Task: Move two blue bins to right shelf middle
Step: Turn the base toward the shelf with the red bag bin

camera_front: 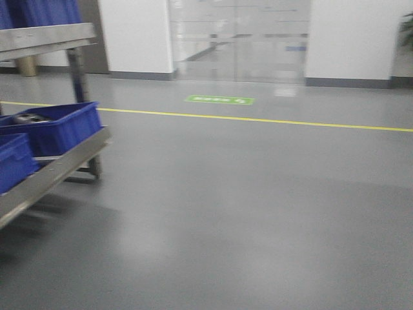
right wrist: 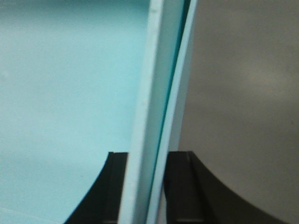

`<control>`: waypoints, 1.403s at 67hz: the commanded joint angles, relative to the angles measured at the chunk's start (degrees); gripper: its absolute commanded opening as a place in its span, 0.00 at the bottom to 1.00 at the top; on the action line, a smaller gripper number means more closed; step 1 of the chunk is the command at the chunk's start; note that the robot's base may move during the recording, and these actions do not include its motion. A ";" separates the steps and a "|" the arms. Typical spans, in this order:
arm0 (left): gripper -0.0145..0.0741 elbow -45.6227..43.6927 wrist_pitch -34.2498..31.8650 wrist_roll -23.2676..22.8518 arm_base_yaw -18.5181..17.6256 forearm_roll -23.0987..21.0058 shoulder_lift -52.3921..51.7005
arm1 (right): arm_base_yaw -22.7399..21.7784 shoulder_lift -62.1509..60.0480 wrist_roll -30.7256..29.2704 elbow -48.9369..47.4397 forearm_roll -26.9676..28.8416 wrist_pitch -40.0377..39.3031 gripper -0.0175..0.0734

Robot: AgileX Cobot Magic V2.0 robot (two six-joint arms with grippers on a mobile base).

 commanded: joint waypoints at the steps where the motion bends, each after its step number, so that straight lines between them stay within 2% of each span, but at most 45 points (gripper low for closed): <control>1: 0.04 -1.13 -3.45 1.47 -0.35 -3.13 -1.73 | -0.37 -0.56 0.35 -0.61 -1.70 -5.14 0.01; 94: 0.04 -1.13 -3.45 1.47 -0.35 -3.13 -1.73 | -0.37 -0.56 0.35 -0.61 -1.70 -5.14 0.01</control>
